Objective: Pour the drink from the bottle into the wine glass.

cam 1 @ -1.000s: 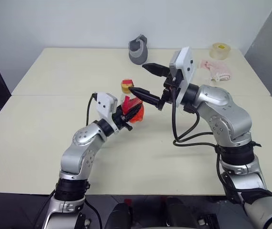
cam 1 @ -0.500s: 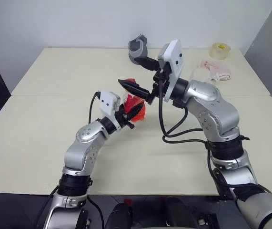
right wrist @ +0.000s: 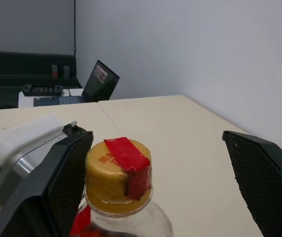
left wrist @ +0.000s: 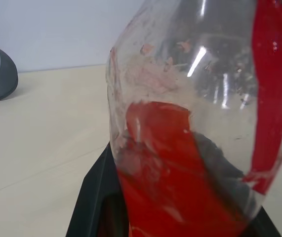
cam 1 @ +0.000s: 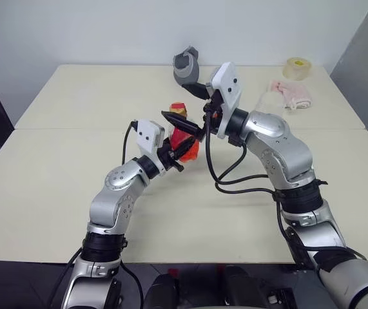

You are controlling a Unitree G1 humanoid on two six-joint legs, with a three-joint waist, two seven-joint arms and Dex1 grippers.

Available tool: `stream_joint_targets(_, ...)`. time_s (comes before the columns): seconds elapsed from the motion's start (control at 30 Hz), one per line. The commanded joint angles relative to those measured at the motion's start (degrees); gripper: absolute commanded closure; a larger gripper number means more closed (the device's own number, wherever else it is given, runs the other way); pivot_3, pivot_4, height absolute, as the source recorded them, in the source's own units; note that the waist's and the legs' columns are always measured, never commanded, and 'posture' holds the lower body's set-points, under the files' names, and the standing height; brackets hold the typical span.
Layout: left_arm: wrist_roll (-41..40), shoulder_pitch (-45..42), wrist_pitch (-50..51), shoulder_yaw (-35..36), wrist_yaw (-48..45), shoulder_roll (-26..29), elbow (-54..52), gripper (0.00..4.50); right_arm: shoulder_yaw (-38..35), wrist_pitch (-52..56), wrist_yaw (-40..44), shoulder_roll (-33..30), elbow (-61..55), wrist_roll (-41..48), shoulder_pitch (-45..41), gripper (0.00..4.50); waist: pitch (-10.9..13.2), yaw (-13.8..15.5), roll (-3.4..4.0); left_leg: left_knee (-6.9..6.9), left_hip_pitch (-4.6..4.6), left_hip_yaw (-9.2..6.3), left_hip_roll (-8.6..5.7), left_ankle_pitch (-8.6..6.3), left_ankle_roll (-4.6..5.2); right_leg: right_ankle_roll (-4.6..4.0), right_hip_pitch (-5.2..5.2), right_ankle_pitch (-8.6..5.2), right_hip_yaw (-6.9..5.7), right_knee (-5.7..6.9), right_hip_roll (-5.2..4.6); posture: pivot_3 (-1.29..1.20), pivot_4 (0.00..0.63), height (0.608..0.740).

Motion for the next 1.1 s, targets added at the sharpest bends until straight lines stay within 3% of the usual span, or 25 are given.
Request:
stream_joint_targets(0.03, -0.4, -0.2, -0.7, 0.6, -0.5, 0.5, -3.4, 3.28, -1.9, -1.7, 0.0, -0.1, -1.4, 0.3, -2.1, 0.00, 0.0, 0.0, 0.00, 0.00, 0.00, 0.00, 0.00, 0.00, 0.00, 0.00, 0.00, 0.00, 0.00, 0.00, 0.00, 0.00, 0.150, 0.740)
stream_joint_targets(0.9, -2.6, 3.0, 2.6, 3.0, -0.8, 3.4, -8.5, 3.28, -6.5, 1.1, 8.4, -14.2, -9.5, 4.7, 6.8, 0.00, 0.0, 0.2, 0.00, 0.00, -0.01, 0.03, 0.00, -0.01, 0.02, 0.00, 0.01, 0.00, 0.02, -0.01, 0.00, 0.00, 0.150, 0.740)
stream_joint_targets(1.1, -2.3, 2.7, 2.0, 2.3, -1.3, 3.4, -7.1, 3.28, -4.3, 3.0, 6.7, -10.6, -14.2, 7.2, 7.8, 0.00, 0.0, 0.0, 0.00, 0.00, 0.00, 0.04, 0.03, -0.04, 0.07, 0.00, 0.01, 0.00, 0.04, 0.01, 0.01, 0.00, 0.150, 0.740)
